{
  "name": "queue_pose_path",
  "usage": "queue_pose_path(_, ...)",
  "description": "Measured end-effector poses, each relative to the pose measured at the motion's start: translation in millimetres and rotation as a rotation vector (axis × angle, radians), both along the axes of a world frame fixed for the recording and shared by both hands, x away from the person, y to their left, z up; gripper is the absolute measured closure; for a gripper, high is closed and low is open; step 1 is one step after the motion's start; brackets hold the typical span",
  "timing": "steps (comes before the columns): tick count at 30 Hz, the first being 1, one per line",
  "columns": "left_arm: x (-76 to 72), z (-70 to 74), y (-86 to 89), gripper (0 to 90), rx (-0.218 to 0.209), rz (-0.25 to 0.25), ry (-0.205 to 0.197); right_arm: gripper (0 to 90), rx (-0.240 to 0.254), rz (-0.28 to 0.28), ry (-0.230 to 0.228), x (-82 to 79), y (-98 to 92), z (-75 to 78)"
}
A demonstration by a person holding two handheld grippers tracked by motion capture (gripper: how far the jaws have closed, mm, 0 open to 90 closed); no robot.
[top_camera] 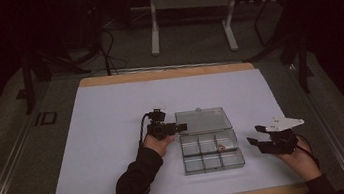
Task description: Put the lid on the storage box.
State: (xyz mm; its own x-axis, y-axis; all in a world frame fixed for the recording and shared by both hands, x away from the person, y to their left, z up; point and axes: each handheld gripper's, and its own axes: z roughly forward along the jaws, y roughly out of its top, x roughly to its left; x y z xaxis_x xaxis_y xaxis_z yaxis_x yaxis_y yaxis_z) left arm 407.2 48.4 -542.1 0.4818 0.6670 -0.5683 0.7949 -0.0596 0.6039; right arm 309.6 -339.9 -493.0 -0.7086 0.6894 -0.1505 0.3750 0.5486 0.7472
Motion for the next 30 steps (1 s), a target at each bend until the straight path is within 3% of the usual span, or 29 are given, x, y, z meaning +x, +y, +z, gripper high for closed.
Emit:
queue_pose_path(3, 0.4, -1.3, 0.7, 43.4, -0.012, -0.003, 0.003, 43.5, -0.002, 0.002, 0.002, 0.1, 0.6, -0.2)
queue_pose_path(4, 1.7, -4.0, 2.8, 43.4, -0.043, -0.007, 0.025, 43.7, -0.003, 0.002, 0.002, 0.1, 0.9, -0.2)
queue_pose_path(6, 2.7, -4.7, 3.6, 46.4, -0.061, -0.009, 0.045, 43.9, -0.001, 0.0, 0.001, 0.3, 1.9, 0.3)
queue_pose_path(12, 3.9, -3.5, 3.5, 49.3, -0.065, -0.015, 0.06, 44.3, -0.002, -0.002, 0.0, 1.0, 4.5, 0.9)
queue_pose_path(21, -2.2, 6.8, 1.1, 56.8, -0.044, -0.019, -0.035, 44.8, 0.059, -0.063, 0.015, 6.3, 6.1, 10.2)
queue_pose_path(25, -7.3, 14.5, -0.5, 62.4, -0.026, -0.03, -0.1, 44.9, 0.069, -0.062, 0.026, 10.5, 9.8, 9.5)
queue_pose_path(30, -13.1, 19.2, 0.9, 67.4, -0.02, -0.036, -0.14, 46.8, 0.129, -0.056, 0.034, 15.3, 18.2, 17.2)
